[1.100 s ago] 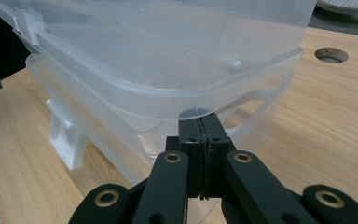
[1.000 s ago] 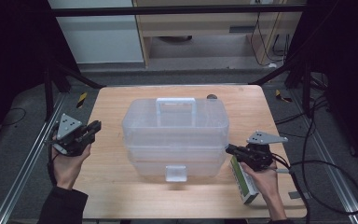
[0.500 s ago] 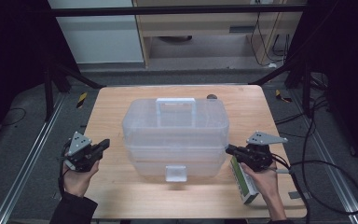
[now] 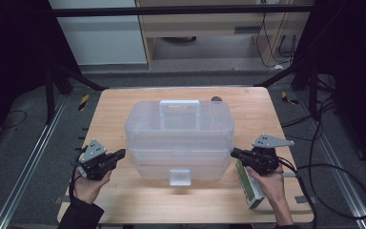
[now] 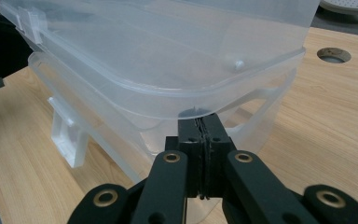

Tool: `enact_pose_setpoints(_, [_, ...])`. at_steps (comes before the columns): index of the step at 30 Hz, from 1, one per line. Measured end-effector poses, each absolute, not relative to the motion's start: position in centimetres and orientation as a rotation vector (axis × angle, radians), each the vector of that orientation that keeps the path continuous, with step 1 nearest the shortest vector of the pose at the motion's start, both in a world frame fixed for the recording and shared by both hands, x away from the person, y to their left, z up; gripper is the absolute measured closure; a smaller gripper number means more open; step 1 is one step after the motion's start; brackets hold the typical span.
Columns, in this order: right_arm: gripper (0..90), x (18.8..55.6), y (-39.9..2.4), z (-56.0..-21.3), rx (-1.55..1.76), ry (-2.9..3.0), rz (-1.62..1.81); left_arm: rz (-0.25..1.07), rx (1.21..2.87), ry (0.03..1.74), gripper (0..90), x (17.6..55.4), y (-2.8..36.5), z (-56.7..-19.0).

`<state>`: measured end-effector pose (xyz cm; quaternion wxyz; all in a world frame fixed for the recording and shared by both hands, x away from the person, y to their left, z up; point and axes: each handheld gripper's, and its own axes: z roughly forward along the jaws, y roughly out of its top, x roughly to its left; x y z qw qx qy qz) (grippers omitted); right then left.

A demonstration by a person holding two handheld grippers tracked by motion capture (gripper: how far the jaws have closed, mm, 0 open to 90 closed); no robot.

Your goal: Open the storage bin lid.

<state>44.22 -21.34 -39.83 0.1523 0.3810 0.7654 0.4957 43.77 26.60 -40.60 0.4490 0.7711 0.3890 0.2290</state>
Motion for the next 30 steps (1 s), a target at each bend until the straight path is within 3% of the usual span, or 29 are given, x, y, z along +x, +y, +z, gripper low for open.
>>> enact_pose_setpoints(14, [89.0, 44.3, -21.3, -39.8, 1.088, 2.189, 1.431, 0.535, 1.87, 0.912, 89.3, 43.9, 25.7, -39.8])
enact_pose_setpoints(30, [89.0, 45.0, -21.8, -38.8, 1.066, 2.16, 1.453, 0.586, 1.865, 0.902, 89.3, 44.5, 25.1, -38.6])
